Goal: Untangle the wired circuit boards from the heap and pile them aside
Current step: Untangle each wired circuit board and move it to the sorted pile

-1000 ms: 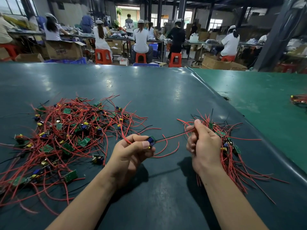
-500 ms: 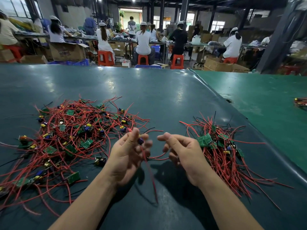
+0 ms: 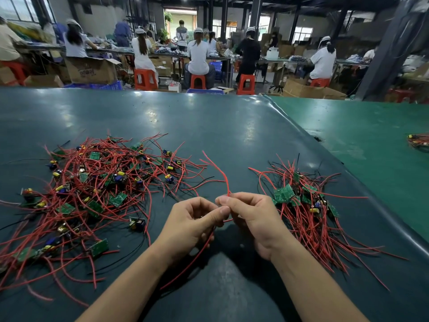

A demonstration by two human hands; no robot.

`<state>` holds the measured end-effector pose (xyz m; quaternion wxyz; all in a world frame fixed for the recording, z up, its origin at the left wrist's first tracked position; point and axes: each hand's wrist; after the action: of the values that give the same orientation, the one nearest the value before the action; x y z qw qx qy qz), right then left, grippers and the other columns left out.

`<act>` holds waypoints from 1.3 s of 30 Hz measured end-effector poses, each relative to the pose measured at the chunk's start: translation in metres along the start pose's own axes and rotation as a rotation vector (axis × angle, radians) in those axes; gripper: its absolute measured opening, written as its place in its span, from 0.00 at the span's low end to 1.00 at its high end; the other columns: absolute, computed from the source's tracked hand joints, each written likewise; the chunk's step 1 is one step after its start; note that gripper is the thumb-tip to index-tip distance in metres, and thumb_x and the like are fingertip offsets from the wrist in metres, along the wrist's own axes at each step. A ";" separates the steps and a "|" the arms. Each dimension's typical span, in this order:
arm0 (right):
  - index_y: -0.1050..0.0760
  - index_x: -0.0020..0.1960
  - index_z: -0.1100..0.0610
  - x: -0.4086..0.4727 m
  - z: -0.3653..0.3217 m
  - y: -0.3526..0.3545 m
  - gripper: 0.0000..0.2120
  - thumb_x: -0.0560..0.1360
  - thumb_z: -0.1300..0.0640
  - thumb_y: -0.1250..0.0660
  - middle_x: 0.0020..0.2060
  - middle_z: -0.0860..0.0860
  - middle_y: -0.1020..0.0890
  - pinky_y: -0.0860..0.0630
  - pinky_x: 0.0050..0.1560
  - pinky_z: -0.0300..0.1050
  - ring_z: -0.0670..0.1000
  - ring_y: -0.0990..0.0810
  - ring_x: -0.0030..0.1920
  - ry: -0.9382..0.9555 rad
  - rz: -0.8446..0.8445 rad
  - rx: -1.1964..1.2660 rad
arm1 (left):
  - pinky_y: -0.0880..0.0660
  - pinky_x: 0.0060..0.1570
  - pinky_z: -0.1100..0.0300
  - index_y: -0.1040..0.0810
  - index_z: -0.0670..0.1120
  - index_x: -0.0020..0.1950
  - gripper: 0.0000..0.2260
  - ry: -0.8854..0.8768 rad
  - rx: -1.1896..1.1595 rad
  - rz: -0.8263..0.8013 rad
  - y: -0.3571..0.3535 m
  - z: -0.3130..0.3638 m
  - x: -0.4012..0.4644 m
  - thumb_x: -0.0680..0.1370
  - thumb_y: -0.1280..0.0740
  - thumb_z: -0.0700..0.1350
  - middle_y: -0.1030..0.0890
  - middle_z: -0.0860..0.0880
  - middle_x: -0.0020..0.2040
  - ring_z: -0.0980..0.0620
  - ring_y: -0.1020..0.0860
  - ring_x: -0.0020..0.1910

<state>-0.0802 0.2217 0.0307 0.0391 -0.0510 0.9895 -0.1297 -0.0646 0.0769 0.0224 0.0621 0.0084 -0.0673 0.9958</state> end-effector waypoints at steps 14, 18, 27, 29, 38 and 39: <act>0.16 0.32 0.46 0.017 -0.004 0.016 0.14 0.73 0.61 0.26 0.25 0.42 0.24 0.33 0.28 0.32 0.40 0.32 0.25 0.436 0.505 -0.136 | 0.34 0.20 0.66 0.24 0.47 0.27 0.12 0.123 -0.188 -0.234 -0.002 0.006 -0.005 0.68 0.26 0.41 0.22 0.43 0.29 0.55 0.29 0.21; 0.19 0.44 0.49 0.015 -0.001 0.018 0.09 0.77 0.62 0.31 0.29 0.43 0.23 0.33 0.27 0.37 0.44 0.31 0.24 0.452 0.423 -0.181 | 0.34 0.20 0.66 0.25 0.48 0.26 0.11 0.114 -0.187 -0.225 0.000 0.006 -0.008 0.67 0.28 0.41 0.23 0.44 0.29 0.54 0.28 0.21; 0.23 0.46 0.50 0.006 -0.003 0.015 0.12 0.79 0.67 0.35 0.39 0.49 0.17 0.30 0.19 0.39 0.47 0.26 0.20 0.579 0.388 -0.275 | 0.33 0.21 0.67 0.26 0.48 0.26 0.12 0.126 -0.207 -0.251 0.001 0.007 -0.008 0.68 0.28 0.40 0.22 0.48 0.29 0.55 0.25 0.24; 0.25 0.50 0.54 0.007 -0.006 0.015 0.09 0.79 0.67 0.37 0.40 0.51 0.16 0.30 0.18 0.39 0.48 0.26 0.19 0.536 0.378 -0.178 | 0.34 0.21 0.67 0.27 0.49 0.26 0.13 0.133 -0.205 -0.267 0.001 0.009 -0.008 0.68 0.29 0.40 0.23 0.48 0.28 0.55 0.25 0.23; 0.26 0.45 0.57 0.011 -0.007 0.019 0.10 0.79 0.70 0.39 0.40 0.53 0.14 0.32 0.18 0.37 0.50 0.27 0.18 0.507 0.370 -0.110 | 0.35 0.21 0.68 0.28 0.49 0.27 0.14 0.131 -0.201 -0.309 0.003 0.009 -0.009 0.69 0.28 0.40 0.23 0.50 0.27 0.56 0.26 0.22; 0.26 0.46 0.57 0.012 -0.008 0.020 0.10 0.79 0.70 0.39 0.40 0.53 0.14 0.32 0.18 0.37 0.50 0.27 0.18 0.485 0.377 -0.066 | 0.35 0.21 0.67 0.28 0.49 0.27 0.14 0.135 -0.196 -0.316 0.004 0.009 -0.009 0.68 0.26 0.41 0.23 0.49 0.28 0.56 0.26 0.22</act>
<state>-0.0947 0.2417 0.0326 -0.1764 0.1647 0.9656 -0.0963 -0.0564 0.0703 0.0310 0.2223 -0.0542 -0.1575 0.9606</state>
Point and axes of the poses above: each hand's wrist, its own x-axis towards the middle knuckle, its own y-axis out of the back of the hand, z = x × y
